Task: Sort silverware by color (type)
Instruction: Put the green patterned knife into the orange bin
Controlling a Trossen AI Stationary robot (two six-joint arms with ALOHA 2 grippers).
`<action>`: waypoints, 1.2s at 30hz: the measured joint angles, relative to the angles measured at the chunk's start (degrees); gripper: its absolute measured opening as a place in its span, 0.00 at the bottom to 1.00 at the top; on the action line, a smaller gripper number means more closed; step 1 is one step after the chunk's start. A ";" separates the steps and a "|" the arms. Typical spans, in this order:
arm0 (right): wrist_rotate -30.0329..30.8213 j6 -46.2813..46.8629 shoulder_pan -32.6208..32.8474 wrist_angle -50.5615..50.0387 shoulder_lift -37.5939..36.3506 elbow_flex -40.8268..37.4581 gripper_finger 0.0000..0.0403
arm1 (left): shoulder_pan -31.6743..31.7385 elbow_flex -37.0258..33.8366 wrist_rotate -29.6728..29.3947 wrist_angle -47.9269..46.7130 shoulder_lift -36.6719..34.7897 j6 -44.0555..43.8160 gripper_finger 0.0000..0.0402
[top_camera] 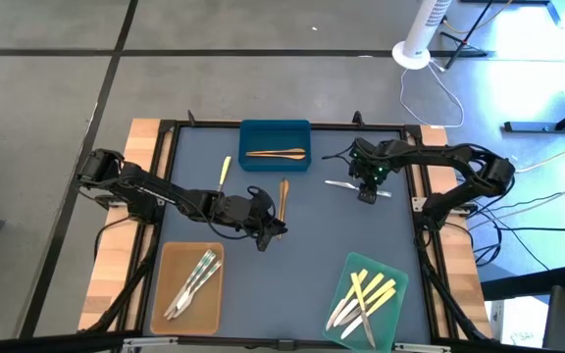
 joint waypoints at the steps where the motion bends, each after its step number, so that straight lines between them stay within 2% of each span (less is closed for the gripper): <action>1: 0.42 -0.02 0.00 0.56 -0.01 -0.19 0.44 | 0.00 0.00 0.01 0.00 0.00 0.00 0.26; 8: 3.31 -1.26 1.02 2.47 -0.21 -1.58 0.44 | 0.00 0.00 0.00 0.00 0.00 -0.01 0.26; 21: 4.01 -1.30 1.49 2.91 -0.14 -1.67 0.44 | -0.02 0.00 -0.01 -0.01 0.00 -0.03 0.26; 36: 4.02 -1.33 1.49 3.24 -0.06 -1.71 0.13 | -0.02 0.00 -0.01 0.01 0.00 -0.02 0.26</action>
